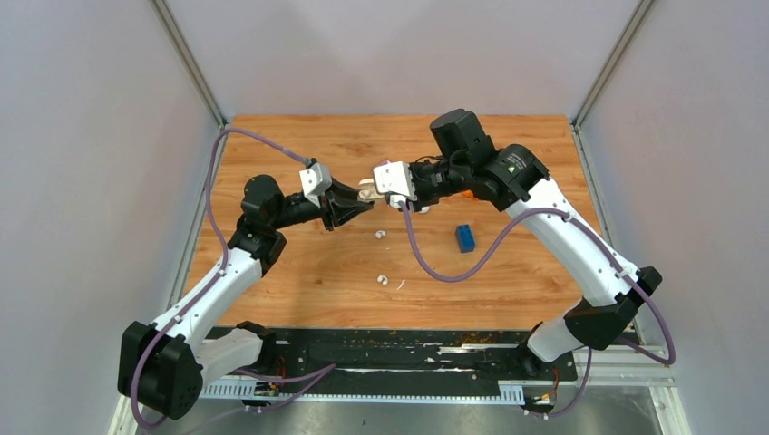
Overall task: Insert the wireless bluetooth earbuds into the charging case
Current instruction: Place the earbud in the charging case.
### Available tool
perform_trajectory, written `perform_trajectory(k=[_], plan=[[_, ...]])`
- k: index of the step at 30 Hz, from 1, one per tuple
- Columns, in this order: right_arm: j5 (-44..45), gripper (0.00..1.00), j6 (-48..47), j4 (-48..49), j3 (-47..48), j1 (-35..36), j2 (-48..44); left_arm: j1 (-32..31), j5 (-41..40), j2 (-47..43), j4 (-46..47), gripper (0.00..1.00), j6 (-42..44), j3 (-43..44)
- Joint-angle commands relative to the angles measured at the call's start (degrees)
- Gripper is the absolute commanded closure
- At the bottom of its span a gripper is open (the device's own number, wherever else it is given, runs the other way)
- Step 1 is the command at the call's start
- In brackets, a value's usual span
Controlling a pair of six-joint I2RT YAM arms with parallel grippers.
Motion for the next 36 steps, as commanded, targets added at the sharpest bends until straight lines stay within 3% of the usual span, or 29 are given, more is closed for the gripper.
perform_trajectory(k=[1, 17, 27, 36], plan=[[0.4, 0.71, -0.7, 1.7, 2.1, 0.4, 0.1, 0.0, 0.8, -1.6, 0.6, 1.00, 1.1, 0.4], [1.4, 0.72, 0.1, 4.7, 1.7, 0.5, 2.0, -0.5, 1.4, -1.4, 0.6, 1.00, 1.7, 0.5], [1.4, 0.84, 0.9, 4.0, 1.8, 1.2, 2.3, -0.7, 0.6, -1.2, 1.0, 1.00, 1.3, 0.7], [6.2, 0.86, 8.5, 6.7, 1.9, 3.0, 3.4, -1.0, -1.2, -0.9, 1.5, 1.00, 1.3, 0.8]])
